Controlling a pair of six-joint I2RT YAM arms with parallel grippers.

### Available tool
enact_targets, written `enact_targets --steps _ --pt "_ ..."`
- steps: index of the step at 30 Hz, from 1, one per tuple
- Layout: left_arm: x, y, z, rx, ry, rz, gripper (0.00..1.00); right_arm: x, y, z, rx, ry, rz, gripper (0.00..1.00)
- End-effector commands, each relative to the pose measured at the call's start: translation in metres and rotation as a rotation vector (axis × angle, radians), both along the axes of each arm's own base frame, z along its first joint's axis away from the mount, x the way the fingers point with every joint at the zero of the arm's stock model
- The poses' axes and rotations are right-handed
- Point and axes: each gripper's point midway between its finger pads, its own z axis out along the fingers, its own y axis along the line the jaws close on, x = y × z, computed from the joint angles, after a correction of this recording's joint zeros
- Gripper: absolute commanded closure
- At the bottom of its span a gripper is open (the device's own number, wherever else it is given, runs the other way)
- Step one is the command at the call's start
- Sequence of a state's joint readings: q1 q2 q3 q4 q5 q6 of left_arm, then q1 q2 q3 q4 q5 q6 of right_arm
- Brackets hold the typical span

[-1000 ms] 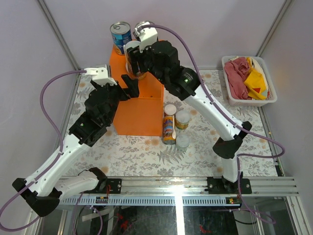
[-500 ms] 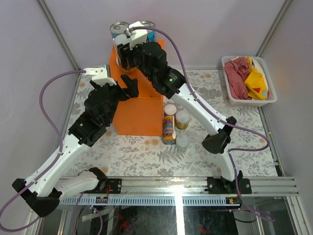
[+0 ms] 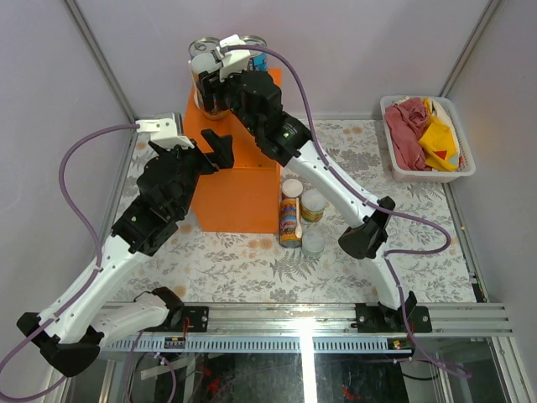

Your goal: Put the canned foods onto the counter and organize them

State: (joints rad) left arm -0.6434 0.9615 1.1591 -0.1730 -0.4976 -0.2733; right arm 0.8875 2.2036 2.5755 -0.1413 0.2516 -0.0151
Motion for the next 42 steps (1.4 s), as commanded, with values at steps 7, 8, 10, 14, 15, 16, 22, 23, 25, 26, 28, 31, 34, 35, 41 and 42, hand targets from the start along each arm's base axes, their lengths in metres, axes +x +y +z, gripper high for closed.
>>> enact_targets --steps 7,8,10,14,15,16,22,23,25,26,28,31,34,35,41,42 --pt "-0.006 0.010 0.009 -0.005 -0.040 0.019 0.01 0.019 0.015 -0.020 0.035 0.016 0.020 0.71" --pt "-0.006 0.010 0.007 -0.003 -0.037 0.019 0.01 0.019 0.015 -0.020 0.036 0.016 0.020 0.71" --pt "-0.006 0.010 0.008 -0.003 -0.035 0.021 0.01 0.022 0.014 -0.022 0.032 0.015 0.013 0.66" --pt "-0.008 0.012 0.010 -0.010 -0.035 0.022 0.01 0.020 0.009 -0.016 0.027 0.007 0.008 0.39" --pt "-0.008 0.012 0.010 -0.011 -0.035 0.022 0.01 0.019 0.007 -0.013 0.028 0.003 0.008 0.33" --pt "-0.009 0.013 0.011 -0.012 -0.035 0.023 0.01 0.017 0.005 -0.009 0.032 -0.002 0.011 0.27" --pt "-0.010 0.014 0.017 -0.019 -0.042 0.026 0.00 0.003 -0.007 0.014 0.052 -0.015 0.026 0.16" --pt "-0.009 0.014 0.017 -0.016 -0.041 0.027 0.00 0.001 -0.010 0.017 0.054 -0.015 0.026 0.16" --pt "-0.009 0.014 0.019 -0.013 -0.042 0.027 0.00 -0.003 -0.015 0.019 0.057 -0.009 0.022 0.12" --pt "-0.009 0.014 0.020 -0.012 -0.043 0.026 0.00 -0.005 -0.018 0.021 0.058 -0.009 0.020 0.11" --pt "-0.009 0.013 0.022 -0.012 -0.047 0.025 0.00 -0.008 -0.022 0.023 0.059 -0.004 0.017 0.10" --pt "-0.010 0.014 0.024 -0.016 -0.053 0.026 0.00 -0.014 -0.029 0.026 0.067 0.007 0.014 0.09" --pt "-0.012 0.016 0.027 -0.023 -0.062 0.026 0.00 -0.020 -0.037 0.031 0.080 0.011 0.012 0.09" --pt "-0.013 0.017 0.028 -0.027 -0.066 0.027 0.00 -0.023 -0.039 0.033 0.084 0.014 0.012 0.09" --pt "-0.019 0.023 0.034 -0.039 -0.079 0.032 0.00 -0.046 -0.062 0.043 0.118 0.035 0.019 0.09" --pt "-0.020 0.023 0.035 -0.042 -0.080 0.031 0.00 -0.052 -0.068 0.046 0.120 0.035 0.013 0.09"
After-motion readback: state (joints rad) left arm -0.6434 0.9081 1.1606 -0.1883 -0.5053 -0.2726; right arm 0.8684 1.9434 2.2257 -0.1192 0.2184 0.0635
